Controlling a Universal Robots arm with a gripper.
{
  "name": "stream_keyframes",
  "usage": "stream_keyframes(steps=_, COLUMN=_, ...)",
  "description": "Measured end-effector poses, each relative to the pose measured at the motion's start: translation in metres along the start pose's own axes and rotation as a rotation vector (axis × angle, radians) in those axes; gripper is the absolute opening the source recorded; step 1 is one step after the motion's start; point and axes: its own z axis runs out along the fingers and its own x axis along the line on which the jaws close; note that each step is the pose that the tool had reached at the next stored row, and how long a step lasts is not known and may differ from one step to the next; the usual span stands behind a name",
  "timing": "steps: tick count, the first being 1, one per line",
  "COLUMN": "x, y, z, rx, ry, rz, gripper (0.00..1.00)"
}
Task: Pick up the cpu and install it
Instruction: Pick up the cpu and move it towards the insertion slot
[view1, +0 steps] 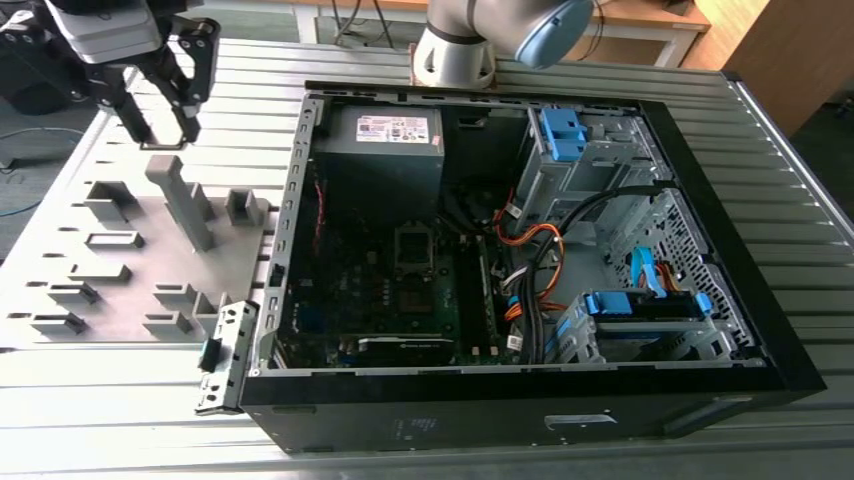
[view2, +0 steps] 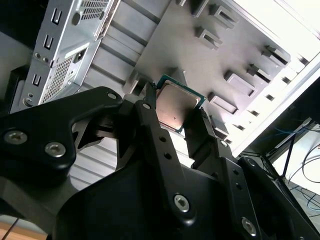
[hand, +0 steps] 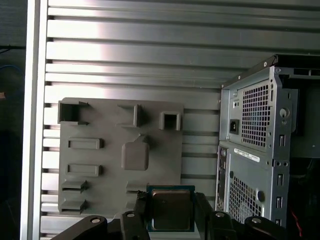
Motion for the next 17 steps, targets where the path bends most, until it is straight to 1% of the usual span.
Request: stream_keyframes(steps=17, x=-0.0403, y=-0.001, z=0.0011, rx=0.0, ry=0.0, rz=0.0, gripper=0.47)
